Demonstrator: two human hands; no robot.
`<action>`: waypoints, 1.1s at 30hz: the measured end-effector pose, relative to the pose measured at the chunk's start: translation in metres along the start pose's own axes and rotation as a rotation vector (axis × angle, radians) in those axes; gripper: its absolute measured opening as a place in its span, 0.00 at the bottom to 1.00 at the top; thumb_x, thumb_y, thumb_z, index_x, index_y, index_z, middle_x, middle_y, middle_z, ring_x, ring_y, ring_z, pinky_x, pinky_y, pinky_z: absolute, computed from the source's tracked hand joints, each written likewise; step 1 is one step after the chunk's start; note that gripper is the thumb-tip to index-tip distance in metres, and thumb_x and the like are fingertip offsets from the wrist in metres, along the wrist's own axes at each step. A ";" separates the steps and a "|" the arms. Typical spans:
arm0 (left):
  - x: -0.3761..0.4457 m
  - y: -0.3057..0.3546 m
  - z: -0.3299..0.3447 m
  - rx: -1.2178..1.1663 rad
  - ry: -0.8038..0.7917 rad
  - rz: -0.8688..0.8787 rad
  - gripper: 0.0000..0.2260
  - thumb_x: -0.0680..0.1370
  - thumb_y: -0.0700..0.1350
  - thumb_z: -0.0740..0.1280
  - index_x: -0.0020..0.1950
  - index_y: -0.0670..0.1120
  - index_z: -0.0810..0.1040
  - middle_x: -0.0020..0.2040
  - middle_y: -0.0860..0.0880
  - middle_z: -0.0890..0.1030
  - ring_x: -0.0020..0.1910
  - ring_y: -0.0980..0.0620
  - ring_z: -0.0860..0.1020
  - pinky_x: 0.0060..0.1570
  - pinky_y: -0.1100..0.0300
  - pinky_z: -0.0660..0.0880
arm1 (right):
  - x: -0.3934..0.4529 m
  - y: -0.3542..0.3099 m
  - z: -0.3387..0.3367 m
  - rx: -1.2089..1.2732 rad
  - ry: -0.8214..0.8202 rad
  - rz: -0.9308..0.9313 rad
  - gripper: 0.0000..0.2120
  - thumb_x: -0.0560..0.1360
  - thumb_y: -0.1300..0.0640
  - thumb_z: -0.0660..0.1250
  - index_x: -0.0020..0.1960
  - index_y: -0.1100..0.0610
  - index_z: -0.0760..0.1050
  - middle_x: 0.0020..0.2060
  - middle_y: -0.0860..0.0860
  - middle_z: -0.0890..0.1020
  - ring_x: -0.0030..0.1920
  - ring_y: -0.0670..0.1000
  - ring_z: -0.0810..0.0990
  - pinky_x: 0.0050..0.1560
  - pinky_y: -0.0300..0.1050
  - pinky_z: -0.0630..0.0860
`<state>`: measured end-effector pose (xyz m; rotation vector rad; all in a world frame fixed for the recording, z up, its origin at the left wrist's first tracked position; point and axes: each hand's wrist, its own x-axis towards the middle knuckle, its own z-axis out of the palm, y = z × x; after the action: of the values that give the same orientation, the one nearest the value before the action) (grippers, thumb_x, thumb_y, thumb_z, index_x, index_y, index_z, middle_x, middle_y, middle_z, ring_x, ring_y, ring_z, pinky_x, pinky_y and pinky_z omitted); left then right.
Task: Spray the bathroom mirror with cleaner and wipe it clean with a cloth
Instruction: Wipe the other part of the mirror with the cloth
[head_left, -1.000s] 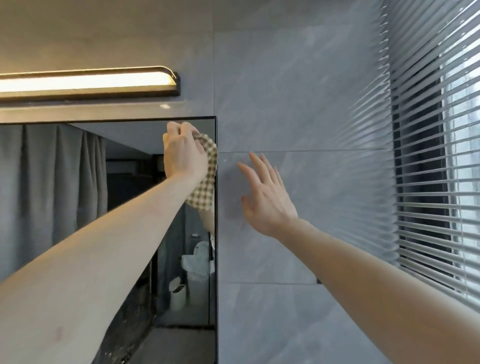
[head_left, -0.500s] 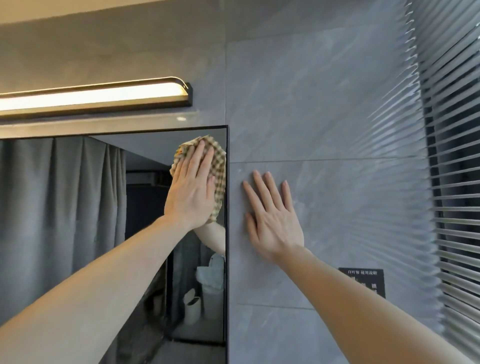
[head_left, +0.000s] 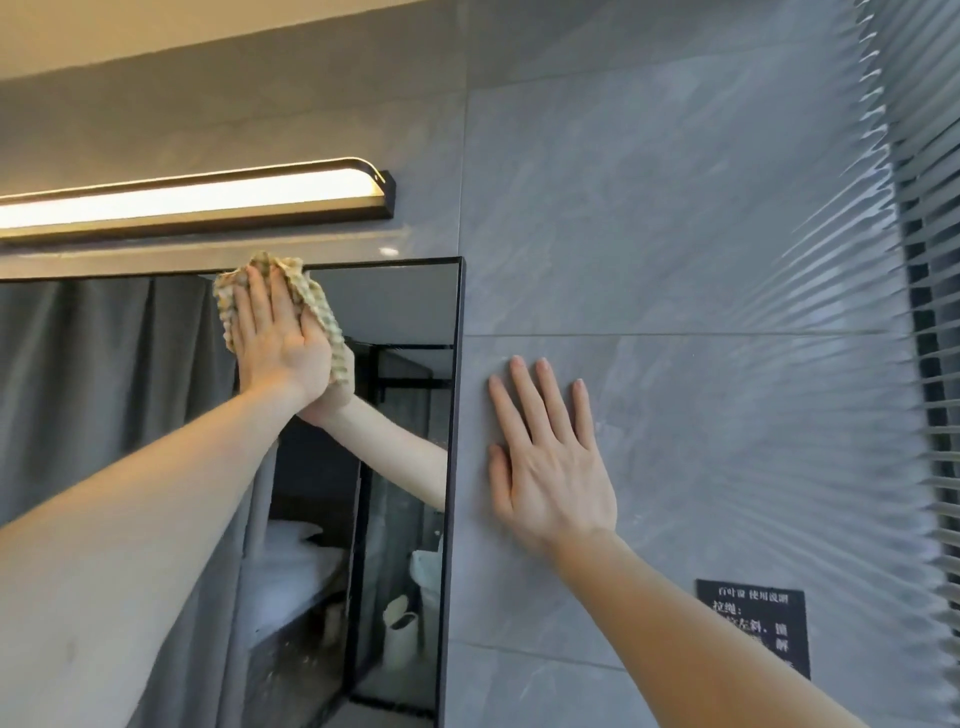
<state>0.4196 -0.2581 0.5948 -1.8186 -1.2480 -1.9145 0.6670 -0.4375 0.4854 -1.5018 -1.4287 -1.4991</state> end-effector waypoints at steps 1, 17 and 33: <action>0.000 -0.004 -0.001 0.004 -0.002 -0.024 0.29 0.88 0.56 0.44 0.87 0.49 0.40 0.87 0.48 0.40 0.86 0.48 0.39 0.84 0.45 0.40 | 0.000 0.000 0.001 -0.005 0.005 0.000 0.33 0.83 0.50 0.53 0.87 0.56 0.53 0.87 0.55 0.51 0.86 0.59 0.47 0.84 0.66 0.47; -0.065 0.109 0.010 0.004 -0.094 0.573 0.31 0.86 0.53 0.46 0.87 0.46 0.41 0.87 0.46 0.39 0.86 0.47 0.37 0.85 0.45 0.42 | -0.001 0.000 -0.001 -0.017 0.037 0.008 0.34 0.83 0.50 0.57 0.86 0.60 0.54 0.86 0.55 0.52 0.87 0.58 0.47 0.85 0.64 0.45; -0.003 -0.075 -0.022 0.037 -0.177 -0.186 0.29 0.89 0.54 0.44 0.86 0.47 0.35 0.86 0.48 0.36 0.85 0.47 0.37 0.84 0.46 0.38 | -0.002 -0.001 0.003 -0.044 0.060 0.018 0.33 0.82 0.51 0.55 0.85 0.60 0.56 0.86 0.55 0.54 0.86 0.59 0.49 0.84 0.66 0.48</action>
<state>0.3543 -0.2282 0.5632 -1.9510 -1.5489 -1.8383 0.6672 -0.4353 0.4824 -1.4798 -1.3520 -1.5607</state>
